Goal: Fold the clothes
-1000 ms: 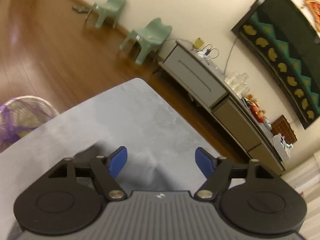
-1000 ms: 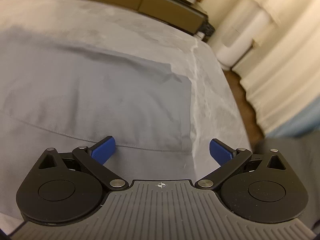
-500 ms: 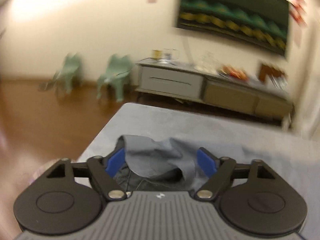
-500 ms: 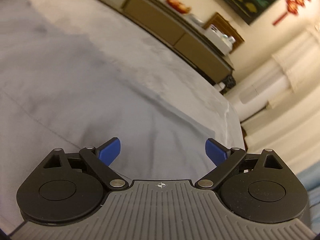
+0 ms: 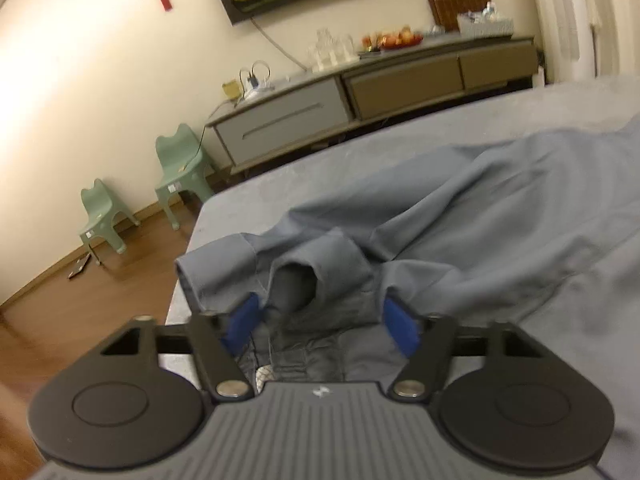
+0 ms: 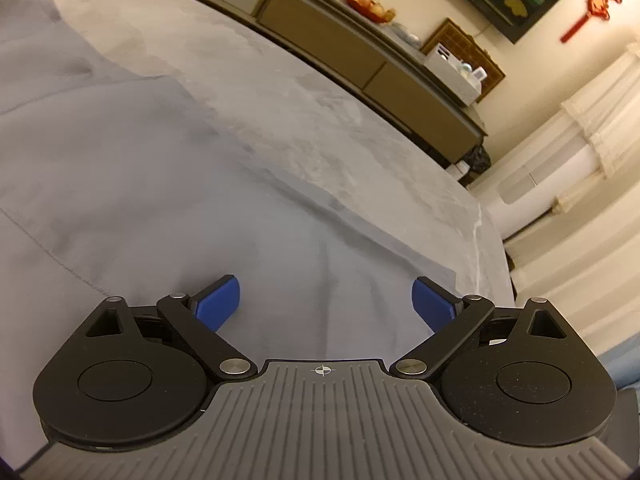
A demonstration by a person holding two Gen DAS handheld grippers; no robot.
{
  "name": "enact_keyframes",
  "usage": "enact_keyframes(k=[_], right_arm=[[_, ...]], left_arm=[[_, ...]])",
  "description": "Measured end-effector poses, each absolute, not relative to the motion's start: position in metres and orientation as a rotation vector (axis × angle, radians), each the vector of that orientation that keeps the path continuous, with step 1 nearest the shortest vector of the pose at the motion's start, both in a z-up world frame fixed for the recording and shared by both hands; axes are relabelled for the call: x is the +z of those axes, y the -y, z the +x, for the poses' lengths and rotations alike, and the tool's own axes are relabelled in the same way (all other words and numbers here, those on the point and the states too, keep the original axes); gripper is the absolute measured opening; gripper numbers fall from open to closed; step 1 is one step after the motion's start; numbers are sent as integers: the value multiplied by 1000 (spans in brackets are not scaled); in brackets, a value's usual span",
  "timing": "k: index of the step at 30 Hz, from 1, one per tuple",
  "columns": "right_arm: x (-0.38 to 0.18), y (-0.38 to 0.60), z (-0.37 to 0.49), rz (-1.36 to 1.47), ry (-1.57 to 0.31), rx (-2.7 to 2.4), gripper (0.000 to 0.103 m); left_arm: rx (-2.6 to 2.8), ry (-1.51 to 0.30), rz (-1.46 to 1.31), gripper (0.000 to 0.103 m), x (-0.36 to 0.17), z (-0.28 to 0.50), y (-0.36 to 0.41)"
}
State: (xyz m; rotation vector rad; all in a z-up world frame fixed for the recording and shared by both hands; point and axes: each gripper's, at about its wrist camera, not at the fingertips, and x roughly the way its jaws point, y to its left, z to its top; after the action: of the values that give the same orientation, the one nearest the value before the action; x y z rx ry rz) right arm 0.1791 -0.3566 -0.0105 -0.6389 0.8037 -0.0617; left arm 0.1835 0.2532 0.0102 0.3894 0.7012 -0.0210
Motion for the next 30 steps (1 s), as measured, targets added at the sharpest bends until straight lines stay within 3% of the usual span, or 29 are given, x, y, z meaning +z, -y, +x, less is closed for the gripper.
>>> enact_keyframes(k=[2,7,11,13,16,20,22,23,24,26,29,30], right_arm=[[-11,356,178,-640,-807,-62,96],[-13,361,180,-620,-817,-70,96],[-16,360,182,-620,-817,-68,97],[-16,361,182,-607,-814,-70,97],[-16,364,182,-579,-813,-74,100],[-16,368,182,-550,-817,-74,100],[-16,367,182,-553,-817,-76,100],[-16,367,182,-557,-817,-77,100],[-16,367,182,-560,-817,-77,100],[-17,366,182,-566,-816,-79,100],[-17,366,182,-569,-813,-81,100],[-17,366,182,-569,-811,-79,100]], left_arm=[[-26,-715,349,13,8,194,-260],[-42,-633,224,10,27,193,-277],[127,-494,-198,9,52,200,-346],[151,-508,-417,9,41,207,-379],[189,-600,-443,12,13,218,-389],[215,-636,-408,22,-1,217,-391],[198,-594,-315,42,11,208,-386],[188,-569,-257,68,17,203,-382],[186,-540,-188,82,23,198,-375],[169,-502,-67,89,29,194,-358],[104,-550,55,90,25,209,-326],[123,-590,139,77,18,221,-314]])
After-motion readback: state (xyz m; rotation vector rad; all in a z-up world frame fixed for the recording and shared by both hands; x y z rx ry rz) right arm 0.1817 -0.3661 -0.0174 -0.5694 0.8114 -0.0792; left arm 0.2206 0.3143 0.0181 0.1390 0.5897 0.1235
